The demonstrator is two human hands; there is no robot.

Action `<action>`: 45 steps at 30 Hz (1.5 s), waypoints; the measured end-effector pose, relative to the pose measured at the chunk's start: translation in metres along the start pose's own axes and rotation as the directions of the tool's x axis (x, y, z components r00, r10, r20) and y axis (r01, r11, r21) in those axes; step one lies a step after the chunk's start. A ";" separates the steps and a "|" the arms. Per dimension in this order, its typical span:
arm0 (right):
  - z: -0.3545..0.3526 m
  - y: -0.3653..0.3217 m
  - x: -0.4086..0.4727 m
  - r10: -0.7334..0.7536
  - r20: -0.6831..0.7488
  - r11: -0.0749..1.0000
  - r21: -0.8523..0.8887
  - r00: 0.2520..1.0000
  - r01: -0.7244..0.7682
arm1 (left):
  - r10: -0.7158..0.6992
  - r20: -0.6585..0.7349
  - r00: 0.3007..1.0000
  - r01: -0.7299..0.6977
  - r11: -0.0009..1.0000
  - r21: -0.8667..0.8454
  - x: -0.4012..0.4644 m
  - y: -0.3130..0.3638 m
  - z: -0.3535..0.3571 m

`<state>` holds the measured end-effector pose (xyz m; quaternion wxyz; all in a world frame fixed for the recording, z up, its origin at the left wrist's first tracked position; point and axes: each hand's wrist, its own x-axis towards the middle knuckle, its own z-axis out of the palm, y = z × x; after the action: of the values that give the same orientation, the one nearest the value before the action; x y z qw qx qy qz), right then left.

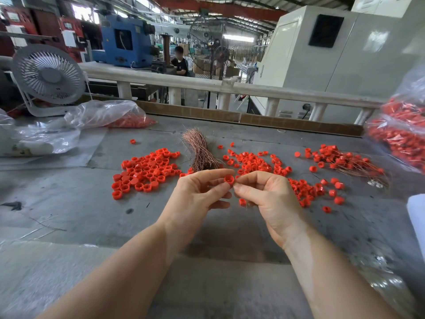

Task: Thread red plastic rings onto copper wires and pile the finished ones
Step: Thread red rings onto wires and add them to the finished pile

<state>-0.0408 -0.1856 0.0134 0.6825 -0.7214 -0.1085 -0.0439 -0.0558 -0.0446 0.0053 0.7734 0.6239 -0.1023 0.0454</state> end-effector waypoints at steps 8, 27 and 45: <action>0.000 0.001 0.000 -0.037 -0.036 0.998 -0.047 0.999 0.035 | 0.001 -0.015 1.000 -0.001 1.000 0.009 0.000 0.000 0.000; 0.000 0.000 -0.001 -0.029 -0.066 0.999 -0.031 0.997 0.027 | -0.112 -0.010 0.994 0.109 0.978 -0.176 0.001 0.004 0.001; 0.001 -0.005 -0.003 -0.003 -0.016 1.000 -0.010 1.000 0.002 | -0.190 0.021 0.981 0.187 0.926 -0.327 0.003 0.008 0.002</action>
<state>-0.0446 -0.1841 0.0180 0.6798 -0.7242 -0.1038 -0.0510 -0.0550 -0.0446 0.0139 0.8675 0.4936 -0.0438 -0.0433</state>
